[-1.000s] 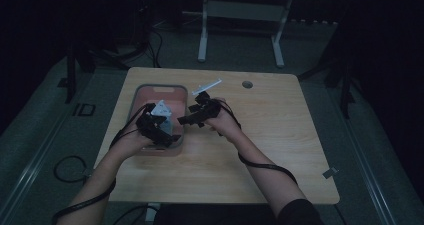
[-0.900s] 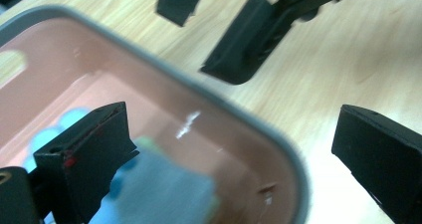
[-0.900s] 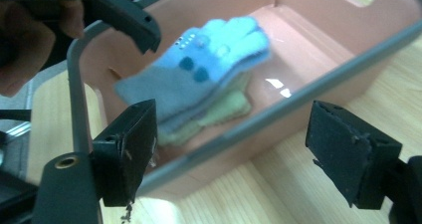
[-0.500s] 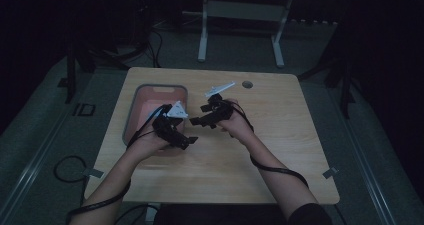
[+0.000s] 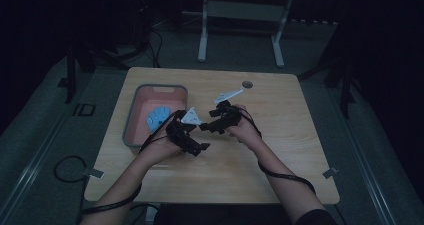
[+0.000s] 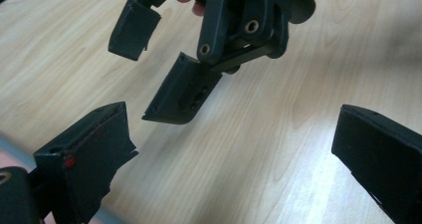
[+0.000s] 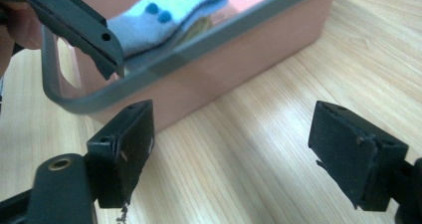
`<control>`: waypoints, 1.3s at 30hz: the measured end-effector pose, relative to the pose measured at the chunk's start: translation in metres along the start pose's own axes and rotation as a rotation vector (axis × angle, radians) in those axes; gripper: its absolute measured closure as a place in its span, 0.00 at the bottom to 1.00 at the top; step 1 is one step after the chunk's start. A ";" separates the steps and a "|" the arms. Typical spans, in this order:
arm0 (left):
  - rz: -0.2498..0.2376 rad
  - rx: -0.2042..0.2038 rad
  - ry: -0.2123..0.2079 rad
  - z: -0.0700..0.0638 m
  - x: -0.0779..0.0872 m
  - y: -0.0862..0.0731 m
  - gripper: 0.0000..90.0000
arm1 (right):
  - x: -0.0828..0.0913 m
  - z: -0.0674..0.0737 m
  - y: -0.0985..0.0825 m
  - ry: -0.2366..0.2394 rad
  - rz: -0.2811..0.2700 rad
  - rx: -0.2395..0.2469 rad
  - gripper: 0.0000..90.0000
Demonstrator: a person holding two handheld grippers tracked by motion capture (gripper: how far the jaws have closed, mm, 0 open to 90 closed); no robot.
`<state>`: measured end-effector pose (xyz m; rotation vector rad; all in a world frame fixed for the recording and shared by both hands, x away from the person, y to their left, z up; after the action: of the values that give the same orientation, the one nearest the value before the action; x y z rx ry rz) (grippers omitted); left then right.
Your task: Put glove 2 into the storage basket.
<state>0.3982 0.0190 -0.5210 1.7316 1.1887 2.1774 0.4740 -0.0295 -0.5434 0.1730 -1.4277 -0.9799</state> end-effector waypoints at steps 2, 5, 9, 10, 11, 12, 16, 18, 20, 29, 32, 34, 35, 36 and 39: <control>0.000 -0.004 0.000 -0.001 -0.001 0.000 0.02 | 0.001 -0.001 -0.002 -0.004 0.002 0.001 0.20; -0.001 -0.018 -0.015 -0.009 -0.009 0.003 0.02 | 0.004 -0.006 -0.012 -0.018 0.006 -0.005 0.20; 0.009 -0.037 -0.027 -0.016 -0.016 0.005 0.02 | 0.008 -0.011 -0.024 -0.025 0.007 -0.019 0.20; 0.007 -0.039 -0.031 -0.018 -0.018 0.006 0.02 | 0.009 -0.012 -0.026 -0.026 0.008 -0.024 0.20; 0.005 -0.041 -0.035 -0.020 -0.020 0.007 0.02 | 0.010 -0.013 -0.029 -0.028 0.008 -0.027 0.20; 0.005 -0.041 -0.035 -0.020 -0.020 0.007 0.02 | 0.010 -0.013 -0.029 -0.028 0.008 -0.027 0.20; -0.002 -0.057 -0.044 -0.026 -0.027 0.010 0.02 | 0.014 -0.018 -0.038 -0.032 0.001 -0.043 0.20; -0.006 -0.073 -0.038 -0.029 -0.029 0.012 0.02 | 0.016 -0.020 -0.042 -0.038 -0.005 -0.051 0.20; -0.005 -0.081 -0.048 -0.032 -0.031 0.013 0.02 | 0.019 -0.022 -0.046 -0.041 -0.018 -0.063 0.20; 0.001 -0.109 -0.088 -0.048 -0.049 0.020 0.02 | 0.026 -0.030 -0.066 -0.075 -0.013 -0.078 0.20; 0.005 -0.116 -0.101 -0.054 -0.057 0.020 0.02 | 0.029 -0.033 -0.072 -0.093 -0.008 -0.078 0.20; 0.009 -0.122 -0.107 -0.057 -0.061 0.020 0.02 | 0.030 -0.035 -0.078 -0.100 -0.001 -0.085 0.20; 0.012 -0.122 -0.113 -0.059 -0.063 0.019 0.02 | 0.030 -0.035 -0.080 -0.102 0.001 -0.085 0.20; 0.017 -0.127 -0.117 -0.060 -0.066 0.018 0.02 | 0.031 -0.037 -0.083 -0.107 0.004 -0.087 0.20; 0.022 -0.131 -0.119 -0.064 -0.072 0.016 0.02 | 0.032 -0.042 -0.091 -0.122 0.008 -0.096 0.20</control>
<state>0.3735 -0.0624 -0.5693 1.7988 0.9811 2.0803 0.4634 -0.1251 -0.5858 0.0372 -1.4871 -1.0651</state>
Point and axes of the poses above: each handheld gripper's, and its own axes: x roughly backward along the jaws, y roughly out of its top, z roughly to its left, the point moved 10 cm from there along -x, roughly forward along the jaws, and after that the axes turned 8 degrees about z, right-handed, at the moved point
